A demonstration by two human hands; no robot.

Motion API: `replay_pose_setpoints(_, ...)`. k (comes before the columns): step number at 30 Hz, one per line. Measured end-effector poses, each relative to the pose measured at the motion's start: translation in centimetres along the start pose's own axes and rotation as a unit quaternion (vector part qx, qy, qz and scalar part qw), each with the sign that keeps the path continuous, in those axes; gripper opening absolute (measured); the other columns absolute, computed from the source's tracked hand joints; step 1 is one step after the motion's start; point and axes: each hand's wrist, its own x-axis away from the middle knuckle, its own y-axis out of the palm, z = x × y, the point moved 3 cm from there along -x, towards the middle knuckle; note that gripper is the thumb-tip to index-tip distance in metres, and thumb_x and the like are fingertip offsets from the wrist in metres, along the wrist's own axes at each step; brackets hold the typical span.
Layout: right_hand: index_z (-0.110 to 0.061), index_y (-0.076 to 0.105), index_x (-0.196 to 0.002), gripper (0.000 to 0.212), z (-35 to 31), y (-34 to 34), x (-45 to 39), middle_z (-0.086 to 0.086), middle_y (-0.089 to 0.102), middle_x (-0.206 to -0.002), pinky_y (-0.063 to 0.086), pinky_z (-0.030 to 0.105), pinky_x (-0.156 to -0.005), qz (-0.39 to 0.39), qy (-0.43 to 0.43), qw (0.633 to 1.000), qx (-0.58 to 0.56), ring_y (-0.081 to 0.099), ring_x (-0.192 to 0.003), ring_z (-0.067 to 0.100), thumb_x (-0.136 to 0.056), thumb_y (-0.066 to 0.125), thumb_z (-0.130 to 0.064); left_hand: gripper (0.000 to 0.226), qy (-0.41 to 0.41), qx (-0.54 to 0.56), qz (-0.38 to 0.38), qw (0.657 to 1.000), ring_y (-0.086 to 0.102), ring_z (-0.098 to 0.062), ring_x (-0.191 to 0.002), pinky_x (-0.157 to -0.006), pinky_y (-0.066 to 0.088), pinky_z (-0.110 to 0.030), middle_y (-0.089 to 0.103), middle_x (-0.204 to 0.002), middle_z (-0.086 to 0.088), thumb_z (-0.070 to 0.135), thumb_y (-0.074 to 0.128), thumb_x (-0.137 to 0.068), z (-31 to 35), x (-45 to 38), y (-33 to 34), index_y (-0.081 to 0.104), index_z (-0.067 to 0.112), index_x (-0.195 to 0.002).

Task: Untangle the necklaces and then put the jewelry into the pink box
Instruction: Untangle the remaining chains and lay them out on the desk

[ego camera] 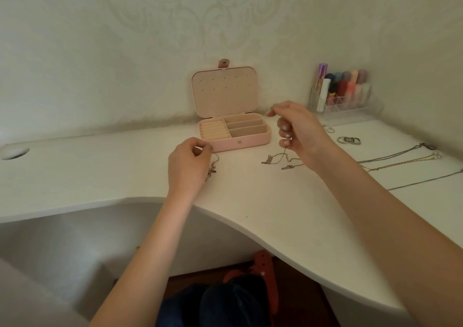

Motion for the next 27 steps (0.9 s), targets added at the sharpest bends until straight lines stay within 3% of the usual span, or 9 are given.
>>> replay_pose_setpoints(2, -0.014, 0.065, -0.080, 0.018, -0.5, 0.9, 0.4, -0.003, 0.041, -0.057, 0.033, 0.020, -0.047, -0.063, -0.032, 0.993, 0.093, 0.035, -0.049, 0.008, -0.093, 0.056, -0.022, 0.013, 0.025, -0.030, -0.001, 0.999, 0.054, -0.009, -0.064, -0.054, 0.037, -0.016, 0.061, -0.066, 0.007, 0.017, 0.057, -0.087, 0.3, 0.2, 0.0, 0.068, 0.018, -0.082)
replay_pose_setpoints(4, -0.008, 0.068, -0.084, 0.020, -0.5, 1.6, 0.9, -0.007, 0.051, -0.056, 0.039, 0.016, -0.051, -0.097, -0.058, 0.975, 0.189, 0.043, -0.050, 0.005, -0.093, 0.057, -0.021, 0.014, 0.054, -0.053, -0.009, 0.997, 0.058, -0.015, -0.069, -0.061, 0.042, -0.022, 0.063, -0.066, 0.004, 0.015, 0.057, -0.085, 0.6, 0.4, 0.2, 0.069, 0.017, -0.079)
replay_pose_setpoints(7, -0.013, 0.072, -0.081, 0.021, -0.1, 1.4, 1.0, -0.011, 0.054, -0.057, 0.036, 0.009, -0.048, -0.063, -0.092, 0.934, 0.341, 0.045, -0.047, -0.005, -0.091, 0.059, -0.025, 0.016, 0.103, -0.153, -0.027, 0.983, 0.057, -0.023, -0.086, -0.075, 0.039, -0.033, 0.063, -0.076, 0.007, 0.018, 0.055, -0.084, 1.1, 0.9, 0.6, 0.070, 0.021, -0.080)
replay_pose_setpoints(11, -0.017, 0.073, -0.079, 0.024, -0.4, 1.4, 1.6, -0.007, 0.050, -0.055, 0.040, 0.015, -0.054, -0.152, -0.049, 0.931, 0.328, 0.043, -0.049, 0.005, -0.091, 0.058, -0.031, 0.015, 0.154, -0.256, -0.015, 0.954, 0.048, -0.019, -0.107, -0.089, 0.021, -0.035, 0.065, -0.101, 0.009, 0.026, 0.055, -0.085, 2.0, 1.6, 1.0, 0.069, 0.028, -0.091)
replay_pose_setpoints(13, -0.022, 0.075, -0.074, 0.032, -0.3, 2.0, 2.0, -0.004, 0.060, -0.065, 0.046, 0.024, -0.065, -0.186, -0.043, 0.912, 0.363, 0.052, -0.059, 0.010, -0.091, 0.055, -0.041, 0.021, 0.199, -0.239, -0.044, 0.949, 0.045, -0.019, -0.115, -0.094, 0.022, -0.034, 0.063, -0.113, 0.007, 0.025, 0.058, -0.084, 2.2, 1.8, 1.3, 0.068, 0.026, -0.103)
replay_pose_setpoints(15, -0.026, 0.075, -0.070, 0.035, 0.0, 1.7, 1.3, -0.005, 0.067, -0.081, 0.050, 0.032, -0.073, -0.111, -0.080, 0.886, 0.443, 0.060, -0.074, 0.012, -0.089, 0.054, -0.046, 0.027, 0.221, -0.192, -0.100, 0.951, 0.044, -0.018, -0.118, -0.097, 0.025, -0.032, 0.063, -0.116, 0.006, 0.015, 0.060, -0.082, 2.2, 1.7, 1.6, 0.069, 0.023, -0.106)
replay_pose_setpoints(17, -0.028, 0.073, -0.075, 0.024, 0.3, 0.9, 0.5, -0.004, 0.067, -0.091, 0.048, 0.035, -0.078, -0.064, -0.108, 0.850, 0.512, 0.060, -0.084, 0.014, -0.089, 0.058, -0.040, 0.031, 0.226, -0.161, -0.142, 0.950, 0.047, -0.018, -0.117, -0.101, 0.032, -0.035, 0.065, -0.113, 0.006, 0.006, 0.058, -0.079, 2.0, 1.6, 2.0, 0.072, 0.023, -0.101)
replay_pose_setpoints(20, -0.040, 0.068, -0.086, 0.017, 1.2, -0.4, -0.3, -0.011, 0.064, -0.103, 0.045, 0.031, -0.082, -0.101, -0.085, 0.824, 0.552, 0.056, -0.093, 0.010, -0.087, 0.065, -0.023, 0.041, 0.233, -0.140, -0.165, 0.948, 0.051, -0.018, -0.113, -0.100, 0.039, -0.044, 0.066, -0.108, 0.008, -0.002, 0.052, -0.076, 1.7, 1.5, 2.3, 0.075, 0.027, -0.093)
replay_pose_setpoints(27, -0.039, 0.074, -0.091, 0.015, 2.0, -1.4, -0.8, -0.008, 0.069, -0.106, 0.044, 0.036, -0.095, -0.119, -0.051, 0.819, 0.559, 0.058, -0.103, 0.012, -0.079, 0.074, -0.030, 0.049, 0.234, -0.124, -0.170, 0.949, 0.052, -0.015, -0.111, -0.100, 0.040, -0.042, 0.066, -0.104, 0.010, -0.008, 0.047, -0.076, 1.7, 1.6, 2.4, 0.077, 0.028, -0.092)
